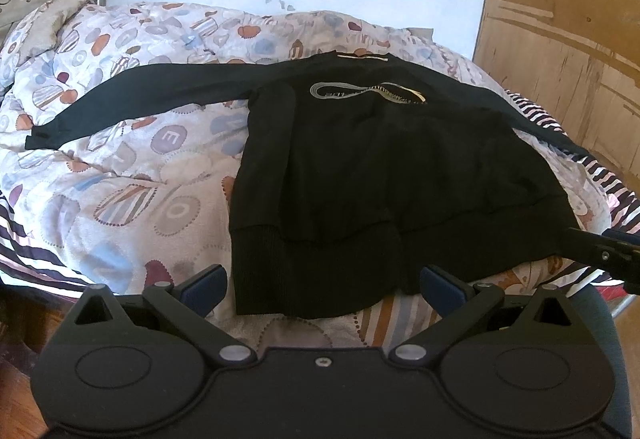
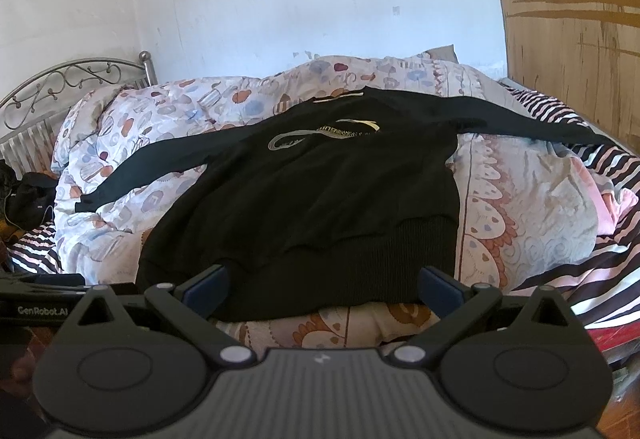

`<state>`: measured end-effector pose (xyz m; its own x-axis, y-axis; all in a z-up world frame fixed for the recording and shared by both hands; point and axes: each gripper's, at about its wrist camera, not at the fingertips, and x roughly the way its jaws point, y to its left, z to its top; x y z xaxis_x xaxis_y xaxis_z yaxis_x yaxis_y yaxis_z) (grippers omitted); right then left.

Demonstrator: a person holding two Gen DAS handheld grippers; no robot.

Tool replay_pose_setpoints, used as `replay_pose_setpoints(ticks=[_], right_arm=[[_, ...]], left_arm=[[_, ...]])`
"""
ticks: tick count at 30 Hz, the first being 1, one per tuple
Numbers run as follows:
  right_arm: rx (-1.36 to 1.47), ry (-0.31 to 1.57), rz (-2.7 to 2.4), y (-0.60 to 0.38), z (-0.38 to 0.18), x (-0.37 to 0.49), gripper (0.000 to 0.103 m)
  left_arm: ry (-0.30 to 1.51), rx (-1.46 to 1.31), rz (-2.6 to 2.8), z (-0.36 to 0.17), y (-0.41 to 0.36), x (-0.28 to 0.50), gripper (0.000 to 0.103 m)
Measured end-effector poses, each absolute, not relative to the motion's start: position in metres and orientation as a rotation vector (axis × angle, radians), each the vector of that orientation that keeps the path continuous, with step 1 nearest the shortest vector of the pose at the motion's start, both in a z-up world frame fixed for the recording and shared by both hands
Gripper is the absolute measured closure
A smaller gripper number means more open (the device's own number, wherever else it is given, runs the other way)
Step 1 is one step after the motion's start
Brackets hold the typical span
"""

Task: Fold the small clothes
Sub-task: 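Grasp the sleeve cuff nearest the right tool with the right gripper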

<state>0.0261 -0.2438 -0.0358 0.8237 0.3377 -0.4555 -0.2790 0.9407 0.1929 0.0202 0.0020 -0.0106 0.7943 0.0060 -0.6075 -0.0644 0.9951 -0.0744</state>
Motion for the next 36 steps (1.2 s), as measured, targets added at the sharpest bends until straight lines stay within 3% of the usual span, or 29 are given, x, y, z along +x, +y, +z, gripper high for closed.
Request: replay_pose_setpoints(ticks=[19,36], right_arm=[[0.169,0.577,0.341,-0.248,-0.033,0.085,0.000],[0.146,0.573,0.087,-0.307,-0.002,0.239,0.000]], left_arm=[[0.723,-0.070,0.044,-0.007,0.002,0.087,0.001],[0.744,-0.018,0.029,0.006,-0.027,0.254,0.001]])
